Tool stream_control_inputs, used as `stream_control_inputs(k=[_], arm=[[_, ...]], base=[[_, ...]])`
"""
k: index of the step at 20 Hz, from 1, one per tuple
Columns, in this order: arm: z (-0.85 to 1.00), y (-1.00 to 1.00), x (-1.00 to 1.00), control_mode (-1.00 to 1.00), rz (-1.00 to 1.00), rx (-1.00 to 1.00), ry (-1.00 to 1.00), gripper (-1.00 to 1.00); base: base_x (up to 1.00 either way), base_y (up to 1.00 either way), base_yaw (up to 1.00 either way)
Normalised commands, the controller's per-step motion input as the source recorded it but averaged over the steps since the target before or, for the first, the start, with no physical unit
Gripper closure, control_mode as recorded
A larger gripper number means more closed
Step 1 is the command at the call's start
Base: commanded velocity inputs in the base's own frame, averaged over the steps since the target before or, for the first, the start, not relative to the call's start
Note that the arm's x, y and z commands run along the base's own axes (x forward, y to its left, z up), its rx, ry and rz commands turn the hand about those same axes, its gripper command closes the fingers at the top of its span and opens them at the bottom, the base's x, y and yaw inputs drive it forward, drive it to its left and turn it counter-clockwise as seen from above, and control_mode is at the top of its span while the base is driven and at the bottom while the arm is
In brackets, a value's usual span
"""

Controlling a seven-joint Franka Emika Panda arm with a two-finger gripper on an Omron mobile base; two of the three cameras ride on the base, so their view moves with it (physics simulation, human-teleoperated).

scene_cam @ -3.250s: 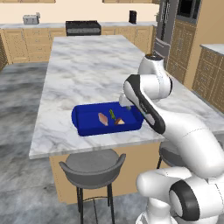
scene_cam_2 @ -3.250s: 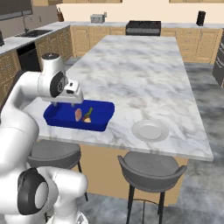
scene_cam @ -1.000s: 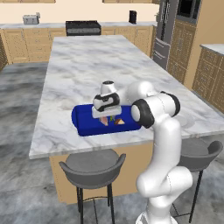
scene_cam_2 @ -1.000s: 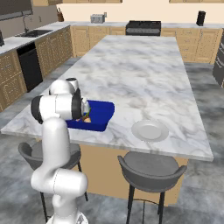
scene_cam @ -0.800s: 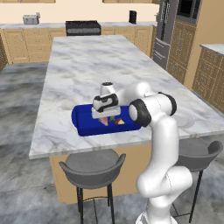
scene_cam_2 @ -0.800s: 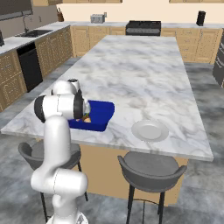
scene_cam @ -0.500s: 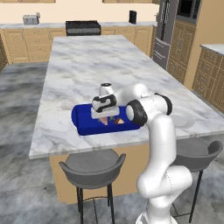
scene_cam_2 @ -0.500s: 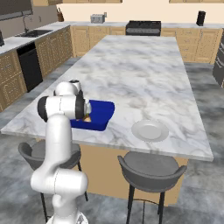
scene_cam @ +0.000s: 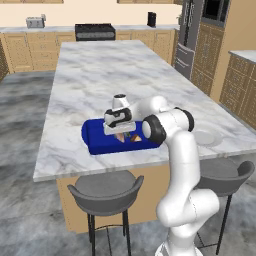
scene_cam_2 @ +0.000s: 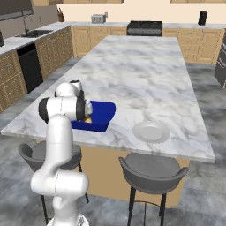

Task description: Create a steak meal by picking up the steak and asparagus from the tray and placing them on the plate. Leave the mushroom on the tray.

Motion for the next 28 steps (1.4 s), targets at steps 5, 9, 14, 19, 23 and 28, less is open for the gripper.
stream_control_inputs(k=[5,9,14,19,23,28], arm=[[0.30,0.04,-0.14,-1.00,0.00,0.00,0.00,1.00],[0.66,0.00,-0.22,-1.00,0.00,0.00,-0.01,1.00],[0.68,-0.31,-0.63,-1.00,0.00,0.00,-0.10,1.00],[0.57,-0.80,-0.80,-1.00,0.00,0.00,-0.12,1.00],[0.49,-1.00,-0.66,-1.00,-0.03,0.00,-0.10,1.00],[0.28,-1.00,-0.50,-1.00,-0.04,0.00,-0.03,1.00]], base=[[0.00,0.00,0.00],[0.00,0.00,0.00],[0.00,0.00,0.00],[0.00,0.00,0.00],[0.00,0.00,0.00],[0.00,0.00,0.00]])
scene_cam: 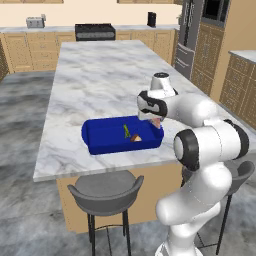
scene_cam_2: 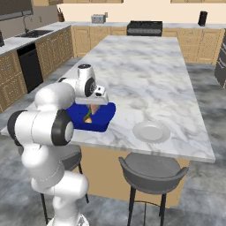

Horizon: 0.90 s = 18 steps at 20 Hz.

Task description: Create a steak meal by picking up the steak and asparagus from the tray and placing them on the plate. Leave the mushroom on the tray.

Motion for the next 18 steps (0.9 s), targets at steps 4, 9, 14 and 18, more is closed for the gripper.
stream_control_inputs(k=[4,9,14,18], arm=[[0.07,-1.00,-0.21,-1.00,-0.07,0.00,0.04,1.00],[0.00,-1.00,0.00,-1.00,-0.06,0.00,0.09,1.00],[-0.02,-1.00,0.00,-1.00,-0.04,0.00,0.12,1.00],[-0.23,-1.00,0.00,-1.00,-0.01,0.00,0.10,1.00]], base=[[0.00,0.00,0.00],[0.00,0.00,0.00],[0.00,0.00,0.00],[0.00,0.00,0.00]])
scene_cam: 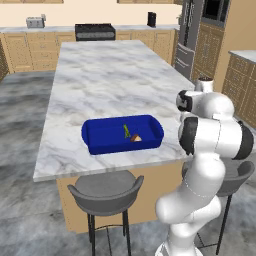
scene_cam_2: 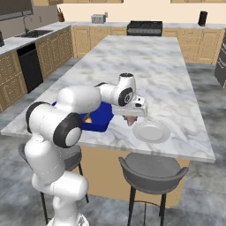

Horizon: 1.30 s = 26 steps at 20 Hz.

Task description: Create a steak meal by picking up the steak and asparagus from the tray and placing them on the plate. Leave the mushroom on the tray.

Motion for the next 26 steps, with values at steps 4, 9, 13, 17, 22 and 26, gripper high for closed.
stream_control_inputs(k=[4,9,13,17,22,26], arm=[[-0.35,-0.99,0.00,-1.00,-0.02,0.00,0.06,1.00],[-0.43,-0.76,0.23,-1.00,0.00,0.00,0.02,1.00],[-0.31,-0.32,0.49,-1.00,0.00,0.01,0.00,1.00],[-0.27,-0.22,0.47,-1.00,0.00,0.03,0.00,1.00],[-0.35,-0.15,0.26,-1.00,0.00,0.01,0.00,1.00],[-0.26,0.00,0.25,-1.00,0.00,0.00,0.00,1.00]], base=[[0.00,0.00,0.00],[0.00,0.00,0.00],[0.00,0.00,0.00],[0.00,0.00,0.00],[0.00,0.00,0.00],[0.00,0.00,0.00]])
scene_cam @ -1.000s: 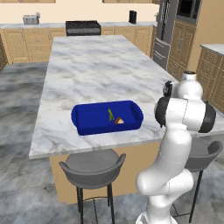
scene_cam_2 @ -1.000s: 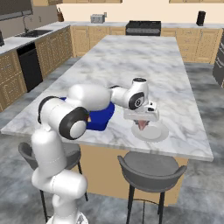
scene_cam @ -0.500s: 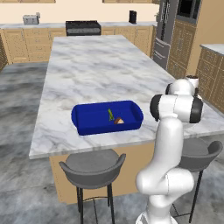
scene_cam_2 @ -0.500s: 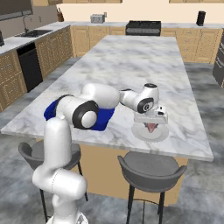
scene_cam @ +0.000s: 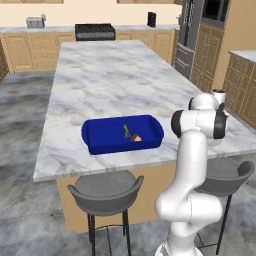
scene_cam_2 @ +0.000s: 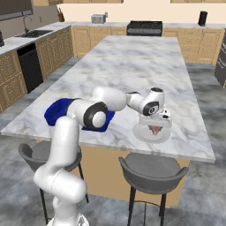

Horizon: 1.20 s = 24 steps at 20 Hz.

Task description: Create a steak meal by picking up the steak and asparagus from the tray and placing them on the plate. Leave the mushroom on the tray.

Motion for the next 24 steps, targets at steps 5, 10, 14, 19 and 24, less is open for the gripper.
stream_control_inputs(k=[5,10,14,19,24], arm=[[-0.26,0.00,0.10,-1.00,0.00,0.00,0.00,1.00],[-0.05,0.00,-0.07,-1.00,0.00,0.00,-0.02,-1.00],[0.18,0.14,-0.26,-1.00,0.00,0.00,-0.15,-1.00],[0.44,0.42,-0.27,-1.00,0.00,-0.02,-0.17,-1.00],[0.77,0.65,-0.48,-1.00,0.01,-0.05,-0.26,-1.00]], base=[[0.00,0.00,0.00],[0.00,0.00,0.00],[0.00,0.00,0.00],[0.00,0.00,0.00],[0.00,0.00,0.00]])
